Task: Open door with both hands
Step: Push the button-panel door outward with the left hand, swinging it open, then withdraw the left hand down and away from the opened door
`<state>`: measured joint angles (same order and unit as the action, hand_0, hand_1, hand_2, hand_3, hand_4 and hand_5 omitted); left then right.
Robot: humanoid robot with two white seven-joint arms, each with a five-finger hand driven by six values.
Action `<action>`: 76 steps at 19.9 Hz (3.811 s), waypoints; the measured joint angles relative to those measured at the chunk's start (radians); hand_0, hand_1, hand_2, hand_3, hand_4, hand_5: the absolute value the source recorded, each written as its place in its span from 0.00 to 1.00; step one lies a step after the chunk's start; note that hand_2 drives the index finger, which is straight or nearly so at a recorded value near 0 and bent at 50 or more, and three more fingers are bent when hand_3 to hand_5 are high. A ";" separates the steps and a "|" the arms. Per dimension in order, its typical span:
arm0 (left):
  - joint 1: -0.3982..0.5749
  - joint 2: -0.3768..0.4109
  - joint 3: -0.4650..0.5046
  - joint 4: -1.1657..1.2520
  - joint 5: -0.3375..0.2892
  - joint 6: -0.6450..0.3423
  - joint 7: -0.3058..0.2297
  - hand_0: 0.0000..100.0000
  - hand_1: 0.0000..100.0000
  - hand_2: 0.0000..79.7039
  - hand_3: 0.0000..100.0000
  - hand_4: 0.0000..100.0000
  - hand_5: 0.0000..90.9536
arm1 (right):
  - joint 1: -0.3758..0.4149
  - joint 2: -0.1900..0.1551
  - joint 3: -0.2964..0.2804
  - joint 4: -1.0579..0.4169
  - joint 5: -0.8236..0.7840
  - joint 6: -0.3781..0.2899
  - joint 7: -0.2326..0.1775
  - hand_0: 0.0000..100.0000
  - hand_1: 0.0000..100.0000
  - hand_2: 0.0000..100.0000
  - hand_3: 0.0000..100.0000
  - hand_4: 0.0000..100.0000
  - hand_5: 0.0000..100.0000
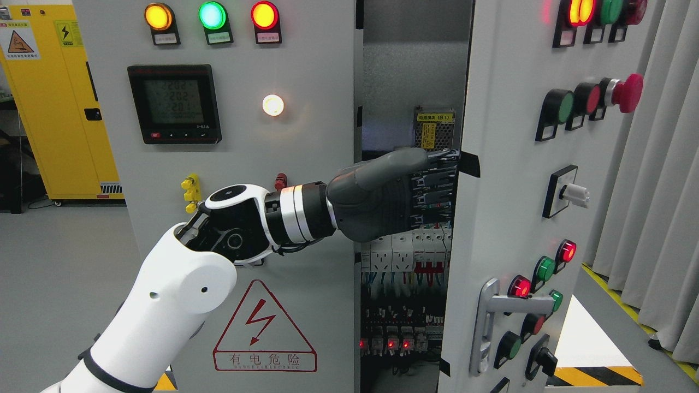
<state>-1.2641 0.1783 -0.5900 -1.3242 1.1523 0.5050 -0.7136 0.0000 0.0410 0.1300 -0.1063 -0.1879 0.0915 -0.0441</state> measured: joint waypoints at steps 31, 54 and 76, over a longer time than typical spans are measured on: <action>0.107 -0.255 -0.021 -0.105 -0.142 0.004 0.115 0.12 0.56 0.00 0.00 0.00 0.00 | 0.000 -0.001 0.002 -0.001 0.001 0.000 0.000 0.00 0.50 0.04 0.00 0.00 0.00; 0.074 -0.345 -0.118 -0.178 -0.171 -0.024 0.211 0.12 0.56 0.00 0.00 0.00 0.00 | 0.000 -0.001 0.018 0.000 0.000 0.000 -0.001 0.00 0.50 0.04 0.00 0.00 0.00; 0.293 -0.234 0.033 -0.316 -0.270 0.039 0.216 0.12 0.56 0.00 0.00 0.00 0.00 | 0.000 -0.001 0.039 -0.001 0.000 0.000 -0.001 0.00 0.50 0.04 0.00 0.00 0.00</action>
<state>-0.9706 -0.0559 -0.5570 -1.6400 0.8820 0.5438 -0.4978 0.0000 0.0399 0.1690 -0.1069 -0.1876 0.0914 -0.0455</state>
